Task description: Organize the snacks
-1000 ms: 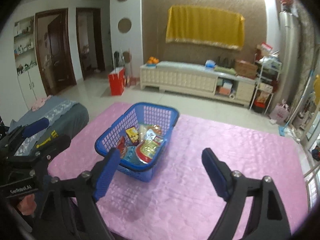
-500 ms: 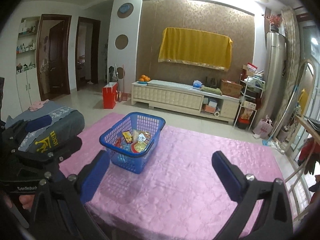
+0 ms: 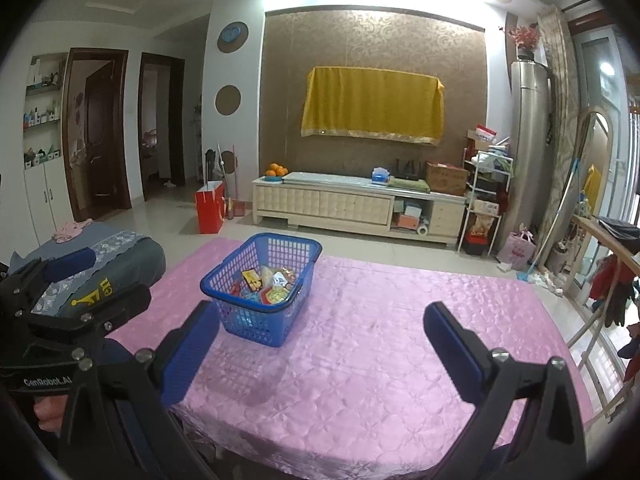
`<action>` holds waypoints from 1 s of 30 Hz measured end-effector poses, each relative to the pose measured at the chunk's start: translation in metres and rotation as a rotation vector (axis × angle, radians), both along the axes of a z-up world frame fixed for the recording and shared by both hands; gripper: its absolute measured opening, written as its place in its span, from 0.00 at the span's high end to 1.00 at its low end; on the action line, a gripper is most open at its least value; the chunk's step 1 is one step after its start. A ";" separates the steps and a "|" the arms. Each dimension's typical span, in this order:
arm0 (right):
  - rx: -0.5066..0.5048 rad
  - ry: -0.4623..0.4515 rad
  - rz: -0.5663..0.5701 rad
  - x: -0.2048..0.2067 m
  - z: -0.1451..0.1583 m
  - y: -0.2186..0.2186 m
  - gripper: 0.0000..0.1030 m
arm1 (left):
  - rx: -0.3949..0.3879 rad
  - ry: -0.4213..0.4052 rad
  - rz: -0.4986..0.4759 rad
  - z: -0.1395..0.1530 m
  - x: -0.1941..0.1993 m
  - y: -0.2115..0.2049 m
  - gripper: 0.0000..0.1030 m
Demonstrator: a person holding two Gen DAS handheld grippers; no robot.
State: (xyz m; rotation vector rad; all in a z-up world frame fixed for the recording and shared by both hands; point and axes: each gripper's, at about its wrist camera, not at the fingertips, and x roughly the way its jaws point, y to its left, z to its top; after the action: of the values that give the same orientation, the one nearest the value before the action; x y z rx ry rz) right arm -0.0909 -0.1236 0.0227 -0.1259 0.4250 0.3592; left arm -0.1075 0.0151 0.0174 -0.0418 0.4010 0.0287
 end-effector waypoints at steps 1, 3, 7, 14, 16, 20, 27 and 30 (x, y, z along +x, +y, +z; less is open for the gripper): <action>0.006 0.000 0.002 -0.001 0.000 -0.001 0.00 | -0.001 -0.002 -0.002 0.000 0.000 0.001 0.01; 0.009 0.002 0.000 -0.002 0.000 -0.001 0.00 | -0.005 -0.004 -0.005 0.001 -0.001 0.000 0.01; 0.013 0.006 -0.011 -0.005 0.000 -0.001 0.00 | -0.007 -0.007 -0.009 0.002 -0.005 -0.001 0.01; 0.017 0.004 -0.016 -0.010 0.003 0.000 0.00 | -0.015 -0.008 -0.020 0.002 -0.009 -0.003 0.01; 0.018 0.001 -0.017 -0.011 0.003 0.000 0.00 | -0.014 -0.012 -0.022 0.002 -0.010 -0.004 0.01; 0.015 -0.001 -0.023 -0.015 0.004 0.000 0.00 | -0.008 -0.015 -0.023 0.002 -0.012 -0.005 0.01; 0.012 0.003 -0.030 -0.018 0.005 0.002 0.00 | -0.016 -0.001 -0.023 0.001 -0.013 -0.003 0.01; 0.010 0.010 -0.030 -0.020 0.005 0.004 0.00 | -0.024 -0.001 -0.028 0.001 -0.014 -0.001 0.01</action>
State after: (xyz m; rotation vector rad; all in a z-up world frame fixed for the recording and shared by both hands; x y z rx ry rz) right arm -0.1113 -0.1198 0.0277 -0.1081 0.4347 0.3328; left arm -0.1214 0.0139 0.0187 -0.0597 0.4009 -0.0035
